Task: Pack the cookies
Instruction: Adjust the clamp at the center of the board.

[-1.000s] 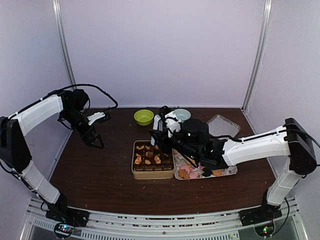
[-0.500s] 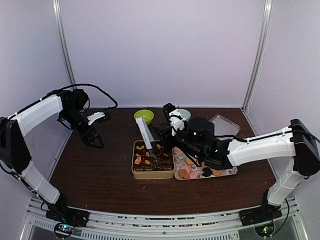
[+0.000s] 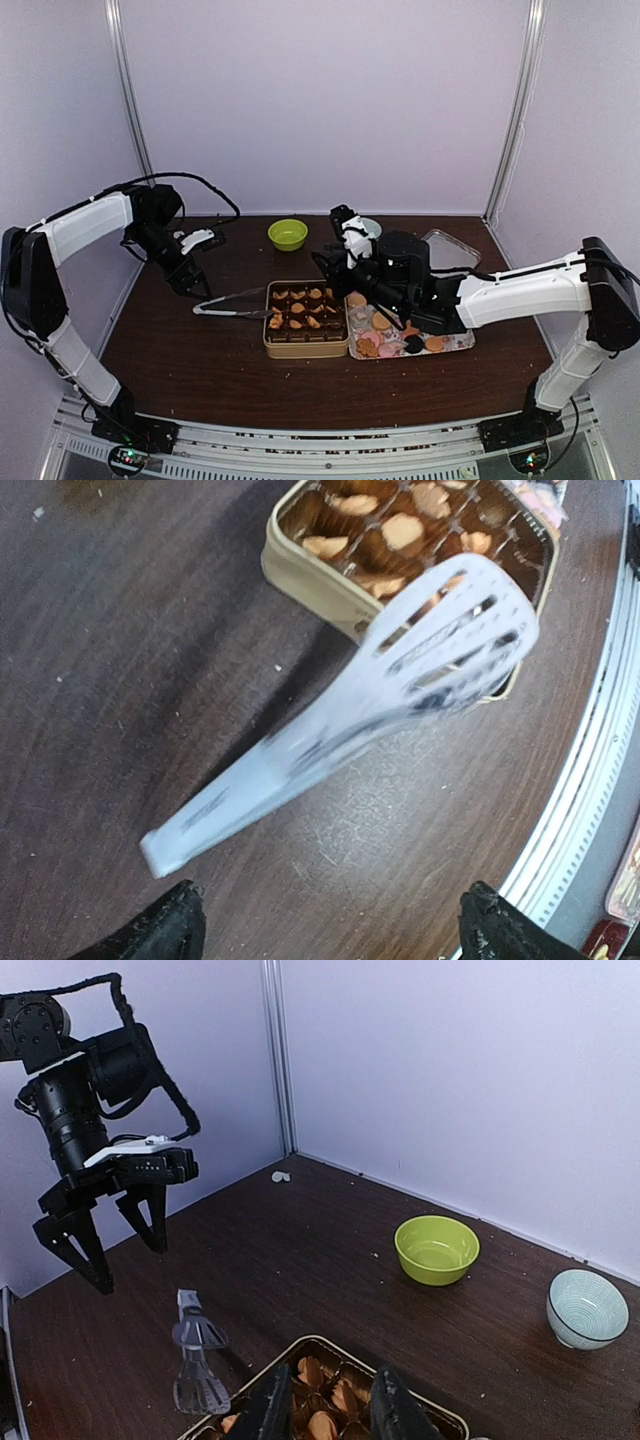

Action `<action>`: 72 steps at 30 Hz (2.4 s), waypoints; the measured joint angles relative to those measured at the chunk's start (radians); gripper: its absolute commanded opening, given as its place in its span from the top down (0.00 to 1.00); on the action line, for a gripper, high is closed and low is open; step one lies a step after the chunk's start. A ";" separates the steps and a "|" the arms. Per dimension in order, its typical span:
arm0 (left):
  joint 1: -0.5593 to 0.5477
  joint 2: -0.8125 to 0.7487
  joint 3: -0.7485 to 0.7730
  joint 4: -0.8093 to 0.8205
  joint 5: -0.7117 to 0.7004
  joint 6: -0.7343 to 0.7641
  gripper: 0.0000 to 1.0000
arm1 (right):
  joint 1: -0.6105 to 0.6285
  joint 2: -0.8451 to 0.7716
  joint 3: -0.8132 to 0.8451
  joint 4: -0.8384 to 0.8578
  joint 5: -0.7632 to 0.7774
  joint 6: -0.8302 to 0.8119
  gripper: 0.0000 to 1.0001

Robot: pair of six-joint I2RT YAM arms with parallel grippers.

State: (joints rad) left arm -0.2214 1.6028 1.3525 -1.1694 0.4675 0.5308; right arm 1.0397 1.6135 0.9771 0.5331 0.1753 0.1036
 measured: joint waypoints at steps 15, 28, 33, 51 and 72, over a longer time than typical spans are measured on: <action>0.001 0.258 0.029 0.120 -0.250 0.121 0.12 | -0.013 -0.089 -0.039 -0.049 0.006 0.034 0.72; 0.037 0.144 -0.104 0.156 -0.446 0.327 0.13 | -0.017 -0.098 -0.055 -0.066 0.009 0.042 0.73; 0.037 0.138 -0.142 0.203 -0.491 0.396 0.16 | -0.017 -0.098 -0.055 -0.066 0.009 0.045 0.73; 0.016 -0.027 -0.468 0.711 -0.599 0.426 0.32 | -0.018 -0.106 -0.055 -0.073 0.024 0.062 0.78; 0.006 -0.002 -0.444 0.807 -0.548 0.401 0.56 | -0.018 -0.106 -0.054 -0.078 0.042 0.076 0.87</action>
State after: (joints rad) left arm -0.2157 1.6005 0.9085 -0.3626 -0.0803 0.9318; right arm 1.0222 1.5074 0.9230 0.4553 0.2169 0.1795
